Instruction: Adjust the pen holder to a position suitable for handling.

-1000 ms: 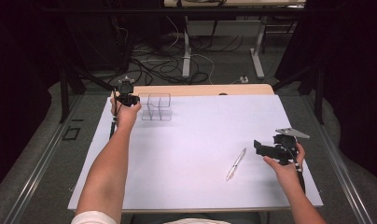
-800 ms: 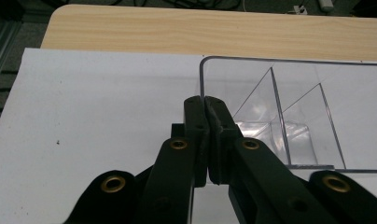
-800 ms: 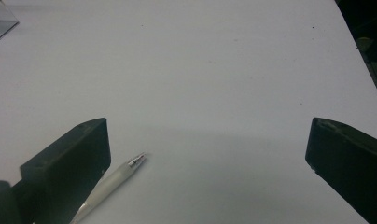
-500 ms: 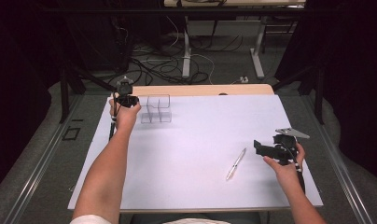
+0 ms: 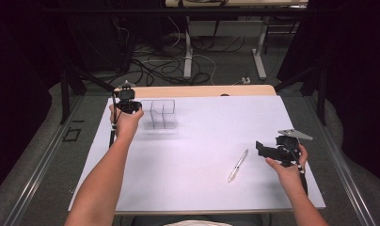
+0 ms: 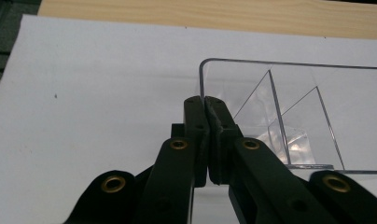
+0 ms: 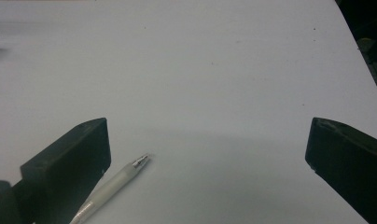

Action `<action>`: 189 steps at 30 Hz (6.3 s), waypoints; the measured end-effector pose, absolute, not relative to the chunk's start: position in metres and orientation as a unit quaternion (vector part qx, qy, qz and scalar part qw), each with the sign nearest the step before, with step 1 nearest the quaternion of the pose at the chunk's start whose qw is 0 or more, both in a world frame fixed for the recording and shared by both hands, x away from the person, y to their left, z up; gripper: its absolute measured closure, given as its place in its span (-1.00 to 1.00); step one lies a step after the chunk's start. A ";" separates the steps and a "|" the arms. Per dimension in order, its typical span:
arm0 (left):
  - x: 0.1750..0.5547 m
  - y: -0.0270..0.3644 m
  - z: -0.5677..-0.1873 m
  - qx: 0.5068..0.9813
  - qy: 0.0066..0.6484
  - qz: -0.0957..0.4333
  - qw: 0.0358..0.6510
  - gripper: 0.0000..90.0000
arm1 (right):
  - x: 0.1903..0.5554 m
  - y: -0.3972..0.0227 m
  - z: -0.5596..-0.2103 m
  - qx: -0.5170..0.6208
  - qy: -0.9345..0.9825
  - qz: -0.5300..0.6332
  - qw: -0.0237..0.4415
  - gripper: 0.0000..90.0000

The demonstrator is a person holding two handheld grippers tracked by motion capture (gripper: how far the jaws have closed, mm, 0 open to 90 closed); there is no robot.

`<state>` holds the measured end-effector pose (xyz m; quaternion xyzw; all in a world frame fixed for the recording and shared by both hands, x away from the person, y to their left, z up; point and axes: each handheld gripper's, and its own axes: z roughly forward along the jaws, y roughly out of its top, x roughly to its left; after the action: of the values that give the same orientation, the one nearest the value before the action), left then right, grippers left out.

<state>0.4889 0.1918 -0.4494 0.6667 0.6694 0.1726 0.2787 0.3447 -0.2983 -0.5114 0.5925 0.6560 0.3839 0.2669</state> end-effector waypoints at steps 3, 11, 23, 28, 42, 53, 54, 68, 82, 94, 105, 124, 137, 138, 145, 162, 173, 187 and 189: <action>0.483 0.194 -0.450 0.665 0.672 0.170 0.278 0.98 | 0.344 -0.298 -0.511 0.591 0.657 0.385 0.267 -1.00; 0.460 0.201 -0.454 0.671 0.667 0.170 0.275 0.98 | 0.344 -0.297 -0.511 0.591 0.658 0.386 0.264 -1.00; 0.439 0.205 -0.460 0.661 0.677 0.169 0.277 0.97 | 0.344 -0.296 -0.512 0.593 0.657 0.386 0.261 -1.00; 0.435 0.205 -0.460 0.658 0.681 0.163 0.277 0.96 | 0.344 -0.297 -0.512 0.594 0.657 0.385 0.260 -1.00; 0.427 0.213 -0.465 0.653 0.677 0.144 0.308 0.92 | 0.344 -0.295 -0.513 0.595 0.656 0.386 0.258 -1.00; 0.426 0.222 -0.465 0.649 0.658 0.130 0.359 0.66 | 0.344 -0.295 -0.513 0.594 0.657 0.386 0.259 -1.00; 0.426 0.224 -0.465 0.651 0.651 0.132 0.368 0.62 | 0.344 -0.295 -0.513 0.594 0.657 0.386 0.260 -1.00; 0.423 0.240 -0.463 0.639 0.610 0.197 0.425 0.10 | 0.344 -0.297 -0.512 0.590 0.660 0.384 0.263 -1.00; 0.432 0.265 -0.486 0.643 0.610 0.197 0.419 0.49 | 0.345 -0.296 -0.513 0.590 0.661 0.383 0.263 -0.99; 0.442 0.262 -0.505 0.674 0.599 0.156 0.403 1.00 | 0.345 -0.297 -0.514 0.586 0.666 0.379 0.265 -0.99; 0.443 0.251 -0.508 0.694 0.577 0.151 0.403 1.00 | 0.345 -0.298 -0.515 0.587 0.665 0.379 0.263 -0.98; 0.441 0.235 -0.504 0.708 0.559 0.128 0.412 1.00 | 0.345 -0.296 -0.516 0.588 0.665 0.378 0.262 -0.97; 0.437 0.193 -0.504 0.725 0.537 0.118 0.415 1.00 | 0.345 -0.295 -0.516 0.588 0.665 0.377 0.262 -0.97; 0.437 0.190 -0.504 0.726 0.536 0.115 0.415 1.00 | 0.345 -0.295 -0.516 0.588 0.666 0.377 0.261 -0.97; 0.439 0.173 -0.505 0.729 0.535 0.098 0.417 1.00 | 0.345 -0.295 -0.516 0.585 0.669 0.376 0.264 -0.97; 0.435 0.136 -0.506 0.734 0.528 0.083 0.420 1.00 | 0.346 -0.295 -0.516 0.586 0.664 0.379 0.268 -0.97; 0.427 0.127 -0.506 0.749 0.520 0.075 0.404 1.00 | 0.345 -0.296 -0.515 0.588 0.665 0.378 0.262 -0.97; 0.421 0.121 -0.509 0.753 0.515 0.065 0.405 1.00 | 0.345 -0.296 -0.515 0.587 0.665 0.379 0.263 -0.96; 0.422 0.122 -0.509 0.752 0.515 0.063 0.406 1.00 | 0.344 -0.297 -0.515 0.587 0.665 0.379 0.263 -0.96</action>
<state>0.4218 0.1216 -0.5091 0.7523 0.5147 0.0631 0.4064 0.3445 -0.2965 -0.5145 0.5875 0.6649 0.3790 0.2629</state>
